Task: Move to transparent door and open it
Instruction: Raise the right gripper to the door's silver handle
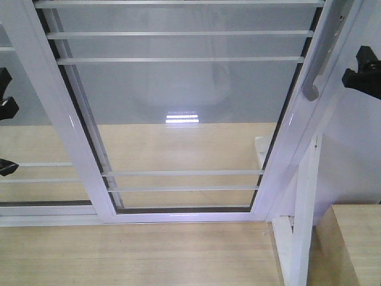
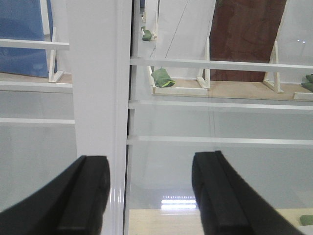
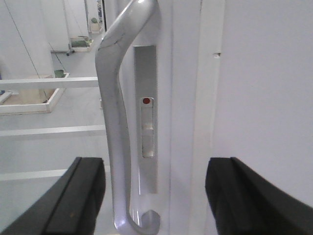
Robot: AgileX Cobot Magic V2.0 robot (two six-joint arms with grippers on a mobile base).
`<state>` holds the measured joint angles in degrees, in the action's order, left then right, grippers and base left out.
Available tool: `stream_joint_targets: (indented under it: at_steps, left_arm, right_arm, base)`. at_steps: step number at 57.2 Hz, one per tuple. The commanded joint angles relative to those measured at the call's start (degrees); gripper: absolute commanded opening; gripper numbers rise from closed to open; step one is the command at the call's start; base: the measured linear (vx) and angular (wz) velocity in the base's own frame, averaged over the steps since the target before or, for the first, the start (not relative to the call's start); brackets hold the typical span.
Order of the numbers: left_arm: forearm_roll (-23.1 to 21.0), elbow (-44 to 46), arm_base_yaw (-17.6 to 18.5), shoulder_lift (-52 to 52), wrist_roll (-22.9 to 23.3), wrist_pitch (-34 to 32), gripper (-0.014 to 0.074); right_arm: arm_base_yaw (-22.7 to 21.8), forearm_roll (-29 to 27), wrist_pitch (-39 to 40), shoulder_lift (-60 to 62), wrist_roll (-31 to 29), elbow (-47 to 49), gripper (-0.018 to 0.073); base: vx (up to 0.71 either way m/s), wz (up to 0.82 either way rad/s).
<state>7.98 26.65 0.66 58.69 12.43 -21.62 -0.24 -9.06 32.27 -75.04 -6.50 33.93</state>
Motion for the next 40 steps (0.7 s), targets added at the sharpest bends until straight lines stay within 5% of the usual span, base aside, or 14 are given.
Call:
stream_joint_targets:
  at_steps: [1,8,40]
  left_arm:
    - [-0.3,1.97,-0.05,-0.76,0.57,-4.27,0.0499]
    - [-0.3,1.97,-0.05,-0.76,0.57,-4.27,0.0499]
    - [-0.3,1.97,-0.05,-0.76,0.52,-4.27,0.0499]
  right_arm:
    - [-0.52,6.49,10.75,-2.76,4.89,3.35,0.0465]
    - [-0.52,9.59,12.14,-9.42,9.45,8.33,0.0464]
    - [-0.52,11.33,9.85,-26.17,9.28,26.37,0.0463]
  base:
    - [0.0,0.0]
    - [0.0,0.0]
    - [0.0,0.0]
